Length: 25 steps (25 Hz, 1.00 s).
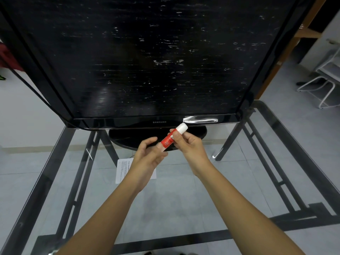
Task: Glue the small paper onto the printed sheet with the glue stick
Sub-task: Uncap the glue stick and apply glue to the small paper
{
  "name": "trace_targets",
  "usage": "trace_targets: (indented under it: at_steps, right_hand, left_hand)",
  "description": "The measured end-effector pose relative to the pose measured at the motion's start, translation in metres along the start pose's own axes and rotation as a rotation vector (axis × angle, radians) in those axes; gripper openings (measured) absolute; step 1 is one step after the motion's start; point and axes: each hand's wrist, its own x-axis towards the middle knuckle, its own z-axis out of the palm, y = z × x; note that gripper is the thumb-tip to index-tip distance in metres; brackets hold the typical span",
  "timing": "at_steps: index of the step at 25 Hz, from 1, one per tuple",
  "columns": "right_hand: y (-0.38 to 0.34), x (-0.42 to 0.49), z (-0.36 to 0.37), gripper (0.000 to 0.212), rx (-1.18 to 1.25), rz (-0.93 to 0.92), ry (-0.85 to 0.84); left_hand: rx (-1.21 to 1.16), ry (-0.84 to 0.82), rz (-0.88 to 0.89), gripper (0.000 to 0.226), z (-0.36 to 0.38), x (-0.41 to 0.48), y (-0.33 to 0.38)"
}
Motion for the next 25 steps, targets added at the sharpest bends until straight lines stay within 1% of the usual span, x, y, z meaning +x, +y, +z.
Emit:
trace_targets:
  at_steps: [2,5,8,10,11,14,16,20,22,25]
  right_hand:
    - [-0.001,-0.0002,-0.0002,0.021,-0.005,-0.003,-0.009]
    - [-0.0012,-0.0005,-0.0003,0.025,-0.034,-0.001,-0.014]
    - [-0.001,-0.0012,0.0009,0.022,-0.023,0.008,-0.015]
    - [-0.0012,-0.0016,0.0011,0.02,-0.017,0.007,-0.015]
    - [-0.0018,-0.0016,0.0006,0.02,-0.015,0.006,-0.015]
    - [-0.0042,-0.001,-0.0011,0.024,-0.038,0.005,-0.025]
    - [-0.0052,-0.0006,-0.0012,0.026,-0.054,0.005,-0.032]
    - [-0.0056,0.0002,0.0004,0.025,-0.061,0.015,-0.028]
    - [-0.0055,0.0005,-0.0009,0.027,-0.052,0.027,-0.026]
    - [-0.0065,0.0009,-0.0029,0.028,-0.041,0.033,-0.043]
  left_hand:
    - [0.013,-0.014,-0.052,0.04,-0.0014,-0.0003,0.0023]
    - [0.044,-0.038,0.017,0.021,-0.0024,-0.0022,0.0011]
    - [0.065,0.007,0.101,0.011,-0.0009,-0.0028,0.001]
    - [0.091,0.009,0.126,0.015,-0.0002,-0.0015,0.0003]
    - [0.093,-0.003,0.111,0.015,-0.0008,-0.0008,-0.001]
    - [-0.008,-0.051,0.007,0.025,-0.0019,-0.0012,0.0001]
    - [0.026,-0.049,0.044,0.022,-0.0018,-0.0004,-0.0003]
    - [0.133,0.007,0.153,0.014,-0.0016,0.0021,-0.0019]
    - [0.169,0.009,0.186,0.019,-0.0039,0.0037,-0.0039]
    - [0.206,-0.021,0.157,0.03,-0.005,0.0048,-0.0049]
